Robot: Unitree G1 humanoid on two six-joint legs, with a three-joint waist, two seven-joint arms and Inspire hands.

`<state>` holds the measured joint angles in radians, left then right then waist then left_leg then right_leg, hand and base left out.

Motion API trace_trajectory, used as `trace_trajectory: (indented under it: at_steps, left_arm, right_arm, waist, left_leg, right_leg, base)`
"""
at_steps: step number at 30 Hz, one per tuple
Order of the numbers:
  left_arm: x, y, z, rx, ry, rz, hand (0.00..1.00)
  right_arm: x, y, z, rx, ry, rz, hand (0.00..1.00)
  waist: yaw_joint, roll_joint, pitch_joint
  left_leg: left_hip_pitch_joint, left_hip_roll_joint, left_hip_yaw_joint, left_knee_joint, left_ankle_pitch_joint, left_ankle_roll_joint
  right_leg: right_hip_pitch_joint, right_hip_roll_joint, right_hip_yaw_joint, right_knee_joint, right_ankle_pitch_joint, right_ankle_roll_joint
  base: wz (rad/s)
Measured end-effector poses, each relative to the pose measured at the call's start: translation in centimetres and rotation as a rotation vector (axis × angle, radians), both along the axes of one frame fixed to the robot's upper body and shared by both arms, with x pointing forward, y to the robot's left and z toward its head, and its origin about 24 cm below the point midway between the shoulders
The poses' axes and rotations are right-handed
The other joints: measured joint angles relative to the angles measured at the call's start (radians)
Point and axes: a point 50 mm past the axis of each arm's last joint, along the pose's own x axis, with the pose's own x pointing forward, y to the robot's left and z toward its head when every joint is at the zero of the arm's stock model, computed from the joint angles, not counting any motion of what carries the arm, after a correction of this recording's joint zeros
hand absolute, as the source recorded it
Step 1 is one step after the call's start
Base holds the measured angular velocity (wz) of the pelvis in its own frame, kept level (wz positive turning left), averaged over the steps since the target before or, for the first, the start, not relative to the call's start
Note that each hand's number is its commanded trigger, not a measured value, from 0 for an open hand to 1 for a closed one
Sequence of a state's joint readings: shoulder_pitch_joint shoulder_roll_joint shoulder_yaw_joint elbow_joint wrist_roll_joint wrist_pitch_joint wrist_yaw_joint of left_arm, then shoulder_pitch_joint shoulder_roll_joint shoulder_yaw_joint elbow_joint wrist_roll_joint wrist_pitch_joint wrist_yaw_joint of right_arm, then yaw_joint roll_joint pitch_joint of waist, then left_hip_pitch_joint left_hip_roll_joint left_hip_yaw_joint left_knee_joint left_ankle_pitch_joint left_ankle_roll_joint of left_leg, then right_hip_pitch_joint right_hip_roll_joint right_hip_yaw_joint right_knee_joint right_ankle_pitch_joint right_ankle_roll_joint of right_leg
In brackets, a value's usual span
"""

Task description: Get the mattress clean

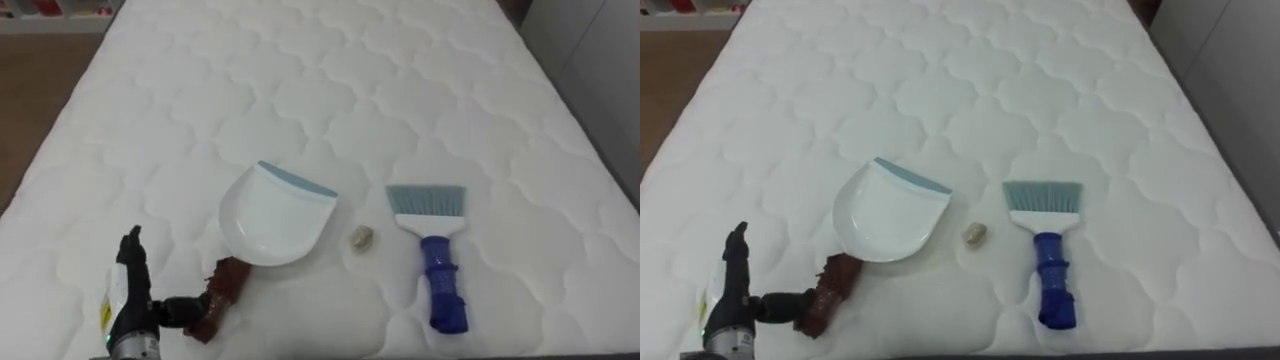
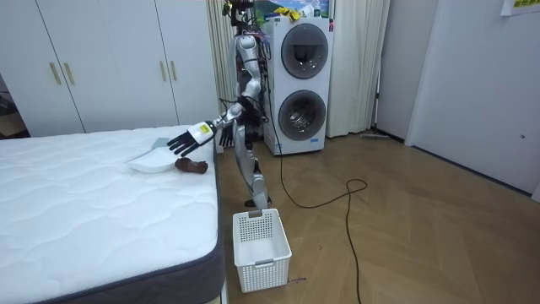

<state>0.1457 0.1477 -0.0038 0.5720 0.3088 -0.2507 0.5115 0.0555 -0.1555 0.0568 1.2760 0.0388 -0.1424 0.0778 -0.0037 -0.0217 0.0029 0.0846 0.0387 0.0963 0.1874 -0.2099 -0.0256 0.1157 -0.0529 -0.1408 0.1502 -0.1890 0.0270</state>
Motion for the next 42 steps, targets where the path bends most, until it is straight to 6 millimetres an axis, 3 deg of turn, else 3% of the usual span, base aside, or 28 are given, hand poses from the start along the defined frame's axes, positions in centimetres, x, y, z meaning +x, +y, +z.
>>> trace_trajectory:
  at_steps: [4, 11, 16, 20, 27, 31, 42]
  left_arm:
    - [0.4, 0.0, 0.6, 0.01, -0.041, 0.01, 0.0]
    - [0.8, -0.3, 1.0, 0.034, -0.066, -0.022, 0.0]
    - [0.8, -0.8, 1.0, 0.029, -0.062, -0.044, 0.0]
    - [1.6, -1.1, 1.2, 0.019, -0.068, -0.075, 0.0]
    - [2.7, -1.1, 1.5, 0.004, -0.079, -0.07, 0.0]
    - [2.4, -1.0, 0.8, -0.005, -0.037, -0.058, 0.0]
    - [1.5, -1.8, -2.2, 0.004, 0.148, -0.116, 0.0]
  right_arm:
    - [0.2, 0.1, 0.0, 0.01, -0.004, 0.006, 0.0]
    - [0.2, 0.4, 0.0, 0.041, -0.004, 0.029, 0.0]
    - [0.4, 0.4, 0.1, 0.047, -0.009, 0.026, 0.0]
    - [0.3, 0.0, 0.1, 0.048, -0.015, -0.007, 0.0]
    - [0.5, -0.1, 0.2, 0.042, -0.01, -0.021, 0.0]
    - [0.8, -0.1, 0.2, 0.038, -0.02, -0.028, 0.0]
    - [1.5, 0.0, 0.3, 0.008, -0.026, -0.022, 0.0]
  waist:
    - [-0.018, -0.003, 0.0003]
    - [-0.033, -0.016, -0.0084]
    - [-0.045, -0.007, -0.0042]
    - [-0.047, 0.006, 0.004]
    - [-0.054, 0.013, 0.0]
    - [-0.076, 0.015, -0.0007]
    - [-0.086, 0.019, -0.0006]
  left_leg:
    - [-0.005, 0.0, 0.004, 0.0, 0.0, 0.0]
    - [-0.001, 0.0, 0.008, 0.0, 0.0, 0.0]
    - [0.0, 0.0, 0.01, 0.0, 0.0, 0.0]
    - [-0.003, 0.001, 0.013, 0.001, 0.0, 0.0]
    - [-0.021, 0.001, 0.011, 0.001, 0.0, 0.0]
    - [-0.024, 0.001, 0.007, 0.0, 0.0, 0.0]
    - [-0.062, 0.001, 0.002, 0.003, 0.0, 0.0]
  right_leg:
    - [-0.005, 0.0, -0.001, 0.0, 0.0, 0.0]
    - [-0.004, 0.0, 0.002, 0.0, 0.0, 0.0]
    - [-0.005, 0.0, 0.005, 0.001, 0.001, 0.0]
    - [-0.013, 0.0, 0.011, 0.004, 0.002, -0.001]
    - [-0.031, 0.001, 0.016, 0.005, 0.003, -0.001]
    - [-0.031, 0.001, 0.01, 0.003, 0.003, -0.001]
    - [-0.062, 0.001, 0.003, 0.004, 0.005, -0.003]
  base:
    - [0.0]
    - [0.0]
    - [-0.01]
    - [-0.05]
    - [-0.01]
    - [0.04]
    - [0.0]
